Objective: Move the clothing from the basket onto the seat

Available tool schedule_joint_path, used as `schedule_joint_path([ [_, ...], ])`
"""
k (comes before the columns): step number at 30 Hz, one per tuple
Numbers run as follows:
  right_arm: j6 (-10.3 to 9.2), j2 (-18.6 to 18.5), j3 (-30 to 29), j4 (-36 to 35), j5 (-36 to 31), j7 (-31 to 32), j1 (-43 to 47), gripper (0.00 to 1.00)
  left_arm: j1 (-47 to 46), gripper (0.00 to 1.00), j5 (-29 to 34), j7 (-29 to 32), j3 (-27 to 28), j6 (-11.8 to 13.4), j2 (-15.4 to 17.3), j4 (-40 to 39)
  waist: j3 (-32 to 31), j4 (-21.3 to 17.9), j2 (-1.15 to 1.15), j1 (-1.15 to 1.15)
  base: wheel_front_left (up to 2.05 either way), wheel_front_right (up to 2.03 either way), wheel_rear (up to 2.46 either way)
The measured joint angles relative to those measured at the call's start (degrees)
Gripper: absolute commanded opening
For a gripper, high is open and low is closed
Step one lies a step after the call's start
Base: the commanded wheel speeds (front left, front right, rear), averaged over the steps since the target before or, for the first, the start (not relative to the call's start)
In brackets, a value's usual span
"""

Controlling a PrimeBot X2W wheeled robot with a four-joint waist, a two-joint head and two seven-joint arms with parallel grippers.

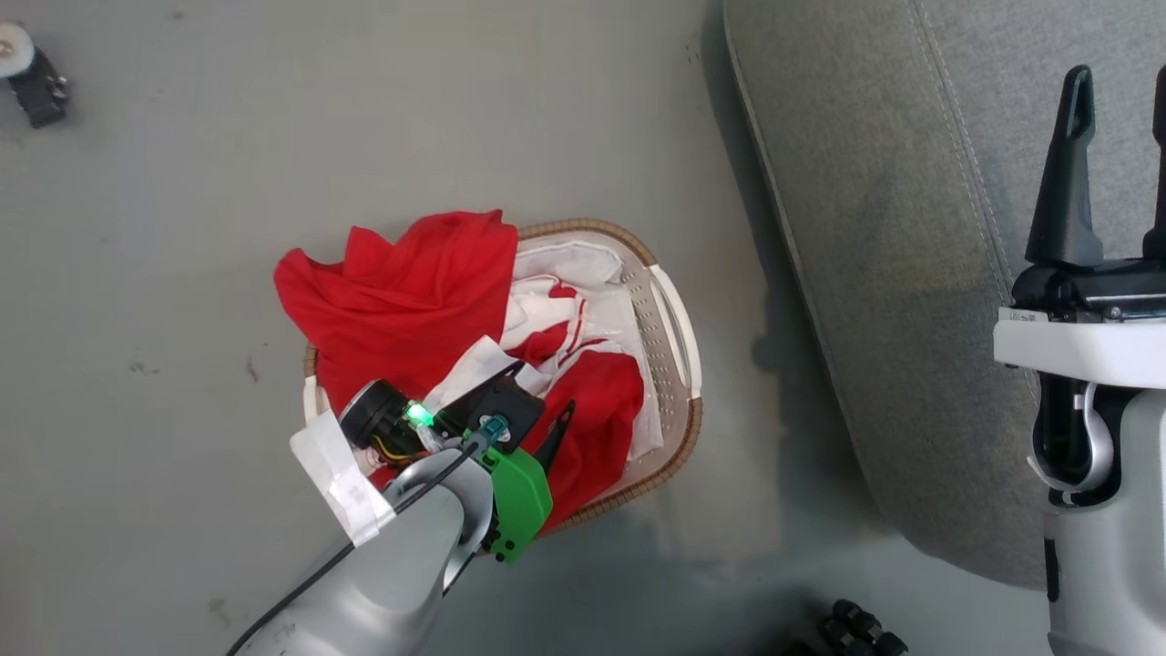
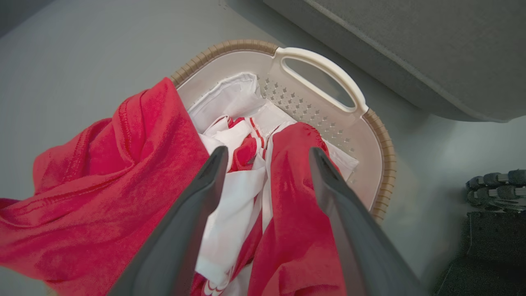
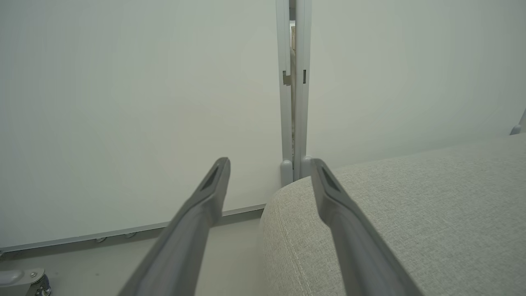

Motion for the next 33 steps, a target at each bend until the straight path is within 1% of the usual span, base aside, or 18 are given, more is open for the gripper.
schedule_joint_path([
  [8,0.0,0.0,0.5,-1.3,1.8,0.0,-2.6,1.0,-3.2,1.0,-2.5,1.7,-3.4,0.6,0.0,3.4,7.5,-3.6,0.0,0.0,0.0,0.0,0.0],
  [12,0.0,0.0,1.4,-1.9,2.2,0.0,-3.4,1.0,-4.4,1.0,-3.2,2.9,-4.3,1.4,0.0,6.0,10.5,-4.9,0.0,0.0,0.0,0.0,0.0],
  [17,0.0,0.0,2.2,-2.2,2.8,0.0,-4.0,1.0,-6.0,1.0,-3.9,3.5,-5.0,1.5,0.1,8.9,13.5,-6.2,0.0,0.0,0.0,0.0,0.0],
  [18,0.0,0.0,2.4,-2.2,2.9,0.0,-4.1,1.0,-6.1,0.81,-4.0,3.5,-5.2,1.4,0.1,9.1,14.0,-6.4,0.0,0.0,0.0,0.0,0.0],
  [19,0.0,0.0,2.5,-2.2,2.9,0.0,-4.2,1.0,-6.2,0.29,-4.2,3.5,-5.4,1.4,0.1,9.3,14.3,-6.5,0.0,0.0,0.0,0.0,0.0],
  [20,0.0,0.0,2.5,-2.1,2.9,0.0,-4.2,1.0,-6.2,0.0,-4.4,3.5,-5.6,1.3,0.1,9.3,14.6,-6.6,0.0,0.0,0.0,0.0,0.0],
  [26,0.0,0.0,3.0,-1.2,2.8,0.0,-4.2,1.0,-6.3,0.0,-6.5,2.1,-6.8,0.8,0.1,8.8,13.9,-6.5,0.0,0.0,0.0,0.0,0.0],
  [33,0.0,0.0,3.5,0.5,1.1,0.0,-3.1,1.0,-5.0,0.0,-8.8,-0.6,-7.6,0.5,0.1,6.8,10.1,-5.5,0.0,0.0,0.0,0.0,0.0],
])
